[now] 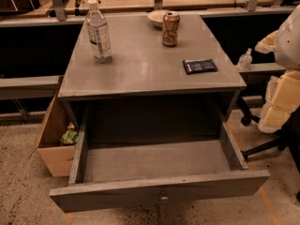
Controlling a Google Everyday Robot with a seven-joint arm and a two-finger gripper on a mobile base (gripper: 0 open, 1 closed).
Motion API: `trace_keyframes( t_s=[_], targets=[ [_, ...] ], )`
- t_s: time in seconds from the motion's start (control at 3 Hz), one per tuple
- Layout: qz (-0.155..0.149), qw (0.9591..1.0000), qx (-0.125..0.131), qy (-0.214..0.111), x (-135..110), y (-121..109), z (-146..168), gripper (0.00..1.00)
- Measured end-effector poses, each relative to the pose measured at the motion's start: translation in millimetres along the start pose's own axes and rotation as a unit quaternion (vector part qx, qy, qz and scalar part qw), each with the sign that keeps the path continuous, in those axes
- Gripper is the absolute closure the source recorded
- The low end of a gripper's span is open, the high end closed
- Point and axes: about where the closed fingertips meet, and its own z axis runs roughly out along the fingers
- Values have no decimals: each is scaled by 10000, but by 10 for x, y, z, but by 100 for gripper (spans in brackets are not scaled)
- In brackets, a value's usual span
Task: Place orange can into top drawer
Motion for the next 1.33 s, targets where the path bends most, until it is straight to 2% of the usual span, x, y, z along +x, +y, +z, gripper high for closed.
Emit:
trace_keyframes(
  t_s=[0.33,0.67,1.0,1.33],
  targets=[
    [0,10000,0,0,0,0,0,0],
    [181,9995,181,-183,-5,-87,42,0],
    [823,9944,535,-399,88,-306,309,0],
    [1306,9822,881,-1018,120,-671,532,0]
  ],
)
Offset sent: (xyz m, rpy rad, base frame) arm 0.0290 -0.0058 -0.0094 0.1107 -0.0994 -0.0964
